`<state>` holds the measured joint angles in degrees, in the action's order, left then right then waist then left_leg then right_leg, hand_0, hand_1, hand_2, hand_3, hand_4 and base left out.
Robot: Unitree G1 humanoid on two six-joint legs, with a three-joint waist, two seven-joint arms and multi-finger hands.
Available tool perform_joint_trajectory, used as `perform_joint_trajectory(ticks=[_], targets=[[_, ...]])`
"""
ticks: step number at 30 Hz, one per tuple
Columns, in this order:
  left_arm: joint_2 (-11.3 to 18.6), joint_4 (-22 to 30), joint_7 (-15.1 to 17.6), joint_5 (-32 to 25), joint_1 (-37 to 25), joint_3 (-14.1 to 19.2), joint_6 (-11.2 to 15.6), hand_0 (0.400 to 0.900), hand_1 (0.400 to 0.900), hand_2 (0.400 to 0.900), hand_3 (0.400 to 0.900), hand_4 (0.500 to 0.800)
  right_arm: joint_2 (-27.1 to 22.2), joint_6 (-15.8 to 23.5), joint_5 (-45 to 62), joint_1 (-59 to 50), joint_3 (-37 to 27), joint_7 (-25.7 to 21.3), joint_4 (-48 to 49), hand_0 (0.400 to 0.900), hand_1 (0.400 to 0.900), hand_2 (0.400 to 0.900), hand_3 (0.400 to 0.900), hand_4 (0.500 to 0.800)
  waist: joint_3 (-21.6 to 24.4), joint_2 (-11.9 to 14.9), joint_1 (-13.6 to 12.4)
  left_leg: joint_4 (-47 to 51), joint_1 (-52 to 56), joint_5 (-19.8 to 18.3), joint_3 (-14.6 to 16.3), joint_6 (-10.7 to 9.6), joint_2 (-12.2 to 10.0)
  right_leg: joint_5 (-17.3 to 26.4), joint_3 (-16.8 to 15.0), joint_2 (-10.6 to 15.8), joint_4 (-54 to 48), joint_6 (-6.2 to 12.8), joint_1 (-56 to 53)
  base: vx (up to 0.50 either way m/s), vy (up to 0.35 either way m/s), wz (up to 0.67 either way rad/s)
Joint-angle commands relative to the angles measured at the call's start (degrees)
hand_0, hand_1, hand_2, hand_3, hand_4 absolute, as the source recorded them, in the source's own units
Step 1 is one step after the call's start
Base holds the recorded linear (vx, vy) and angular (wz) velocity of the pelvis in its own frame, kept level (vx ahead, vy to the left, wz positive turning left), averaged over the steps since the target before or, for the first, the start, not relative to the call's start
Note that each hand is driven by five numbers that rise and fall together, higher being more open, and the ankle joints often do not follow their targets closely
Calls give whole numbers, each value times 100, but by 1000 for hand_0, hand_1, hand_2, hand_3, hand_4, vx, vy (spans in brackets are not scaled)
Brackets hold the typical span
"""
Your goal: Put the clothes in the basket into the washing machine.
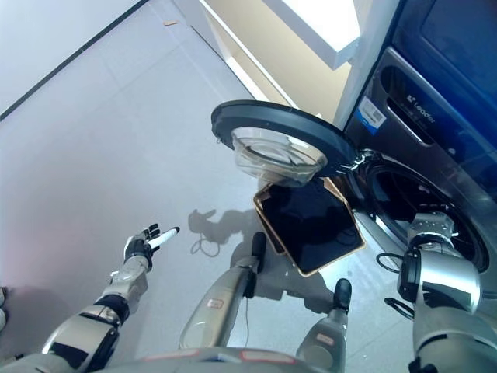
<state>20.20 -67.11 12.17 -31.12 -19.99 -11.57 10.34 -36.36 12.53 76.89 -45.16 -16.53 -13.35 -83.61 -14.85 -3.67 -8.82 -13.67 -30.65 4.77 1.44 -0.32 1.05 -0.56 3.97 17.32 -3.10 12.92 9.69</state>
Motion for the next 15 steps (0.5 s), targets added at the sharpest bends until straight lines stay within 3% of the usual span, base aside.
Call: perform_joint_trajectory(ticks=[1,5,15], targets=[[411,-251,250,-74,-165,114,318,900,900,900,900,800,-177,255,-317,-43,309,137,139,900,900,900,900,800,4,126,48,30,-640,425,-370,-835,-394,-32,-89,143,345,-48,-392,-12,-12,-4],[440,-307,265,-72,-232,144,344,900,900,900,900,800,322,88,-920,290,613,163,130,900,900,900,900,800,-55,183,81,-8,-607,412,-361,-832,-431,-42,-102,118,394,-63,-388,0,0,0],[473,-369,244,-19,-333,157,361,900,900,900,900,800,799,96,-1271,679,768,160,332,900,900,900,900,800,-53,300,181,-60,-498,388,-359,-846,-503,-36,-142,71,417,-63,-450,-2,0,0]])
